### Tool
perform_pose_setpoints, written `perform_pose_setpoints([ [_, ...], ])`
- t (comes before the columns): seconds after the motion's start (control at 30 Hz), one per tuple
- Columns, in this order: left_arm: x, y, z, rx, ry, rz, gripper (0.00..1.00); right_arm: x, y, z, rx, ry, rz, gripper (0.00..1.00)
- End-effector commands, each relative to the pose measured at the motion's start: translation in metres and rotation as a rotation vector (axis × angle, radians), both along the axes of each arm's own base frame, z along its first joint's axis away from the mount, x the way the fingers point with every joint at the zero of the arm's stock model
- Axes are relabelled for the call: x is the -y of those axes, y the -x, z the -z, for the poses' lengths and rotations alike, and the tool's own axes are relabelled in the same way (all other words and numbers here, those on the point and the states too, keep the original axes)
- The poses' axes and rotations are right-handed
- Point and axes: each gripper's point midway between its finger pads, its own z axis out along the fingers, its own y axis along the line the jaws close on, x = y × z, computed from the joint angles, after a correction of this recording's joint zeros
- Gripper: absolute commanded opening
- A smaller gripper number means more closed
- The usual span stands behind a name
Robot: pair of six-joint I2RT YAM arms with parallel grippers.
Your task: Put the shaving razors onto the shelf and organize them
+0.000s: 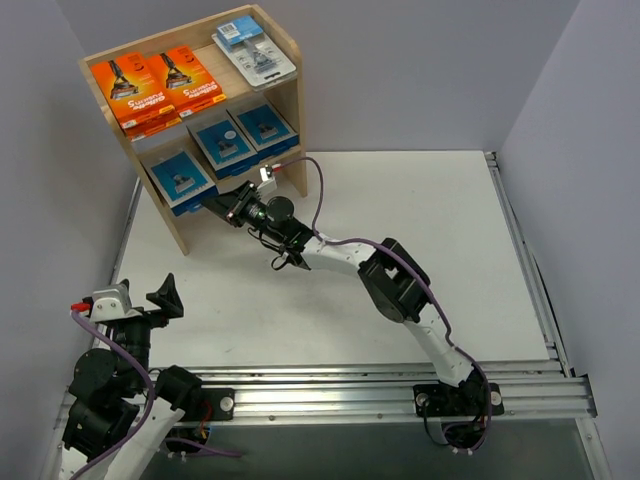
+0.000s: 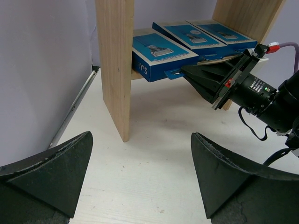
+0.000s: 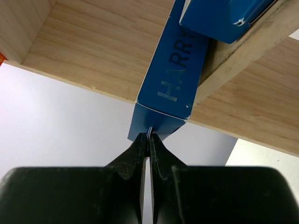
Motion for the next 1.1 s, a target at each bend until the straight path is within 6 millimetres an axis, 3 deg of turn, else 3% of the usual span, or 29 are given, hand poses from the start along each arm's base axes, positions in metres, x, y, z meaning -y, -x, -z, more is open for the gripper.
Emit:
perform_pose_setpoints([
  [0.0, -0.007, 0.015, -0.019, 0.105, 0.035, 0.005, 0.95, 0.001, 0.005, -0.043, 0.065, -0.123, 0.000, 0.00],
  [0.27, -0.006, 0.014, -0.018, 0.101, 0.030, 0.008, 0.95, -0.004, 0.003, -0.041, 0.067, -0.124, -0.013, 0.09],
  [0.57, -0.006, 0.015, -0.019, 0.104, 0.031, 0.008, 0.95, -0.006, 0.003, -0.040, 0.063, -0.126, -0.020, 0.10],
  [0.73, -0.007, 0.015, -0.019, 0.106, 0.031, 0.007, 0.95, -0.011, 0.002, -0.040, 0.062, -0.134, -0.030, 0.09],
  [0.87, -0.006, 0.015, -0.019, 0.106, 0.030, 0.010, 0.95, -0.011, 0.000, -0.042, 0.063, -0.141, -0.027, 0.00],
  [1.07, -0.005, 0.015, -0.019, 0.105, 0.029, 0.013, 0.95, -0.012, -0.002, -0.041, 0.060, -0.140, -0.017, 0.00],
])
